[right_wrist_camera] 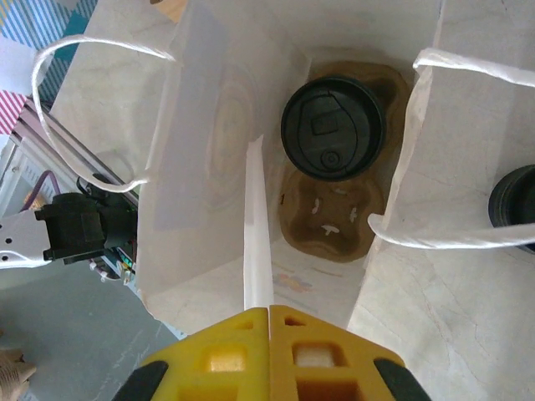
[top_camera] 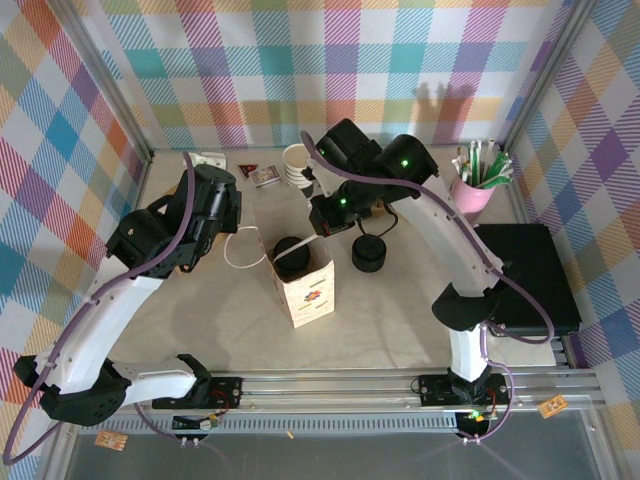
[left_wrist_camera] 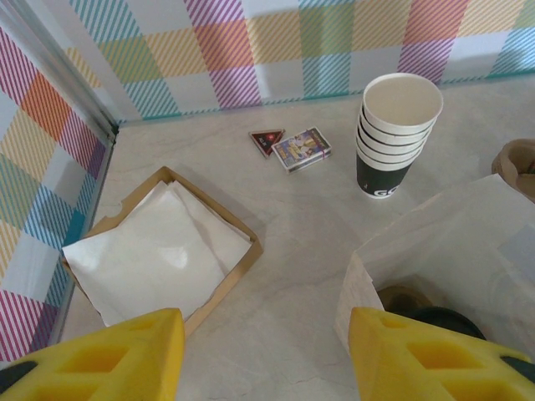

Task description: Pack the takeout coffee

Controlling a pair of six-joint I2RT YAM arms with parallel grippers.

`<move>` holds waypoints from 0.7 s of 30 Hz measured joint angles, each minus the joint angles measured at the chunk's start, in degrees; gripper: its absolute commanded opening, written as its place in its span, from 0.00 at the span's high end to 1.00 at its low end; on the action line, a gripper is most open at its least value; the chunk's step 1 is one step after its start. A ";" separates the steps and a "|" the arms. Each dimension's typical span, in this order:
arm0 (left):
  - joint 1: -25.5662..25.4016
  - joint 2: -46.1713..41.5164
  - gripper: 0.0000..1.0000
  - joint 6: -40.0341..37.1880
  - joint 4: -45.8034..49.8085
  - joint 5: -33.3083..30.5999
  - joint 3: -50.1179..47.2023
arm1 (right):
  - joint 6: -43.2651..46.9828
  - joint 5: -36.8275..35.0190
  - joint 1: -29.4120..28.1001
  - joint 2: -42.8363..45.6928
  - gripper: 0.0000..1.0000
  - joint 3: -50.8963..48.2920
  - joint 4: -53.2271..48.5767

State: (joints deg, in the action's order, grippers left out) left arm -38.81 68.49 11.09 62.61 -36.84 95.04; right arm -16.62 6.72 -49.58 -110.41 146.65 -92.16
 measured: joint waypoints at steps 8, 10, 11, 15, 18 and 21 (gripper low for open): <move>0.00 0.02 0.46 0.02 -0.48 1.07 -1.55 | 0.09 1.16 -0.09 1.49 0.96 -1.66 0.00; 0.00 0.02 0.46 0.02 -0.92 1.27 -1.62 | 0.46 1.66 -0.26 1.95 0.96 -2.95 -0.02; 0.00 0.02 0.46 0.02 -1.20 1.31 -1.66 | 0.68 1.97 -0.37 2.16 0.96 -3.76 -0.02; 0.00 0.00 0.46 0.02 -1.29 1.38 -1.86 | 1.25 2.58 -0.74 2.25 0.95 -5.77 0.00; 0.00 0.00 0.46 0.04 -1.27 1.42 -1.90 | 1.27 2.51 -0.92 2.25 0.88 -5.68 -0.02; 0.00 0.00 0.46 0.04 -1.27 1.42 -1.90 | 1.36 2.47 -1.05 1.75 0.70 -3.52 0.00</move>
State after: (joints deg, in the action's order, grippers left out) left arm -38.81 68.49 11.14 61.34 -35.42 93.14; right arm -15.27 9.19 -50.63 -108.66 143.13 -92.16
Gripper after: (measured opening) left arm 0.541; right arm 0.165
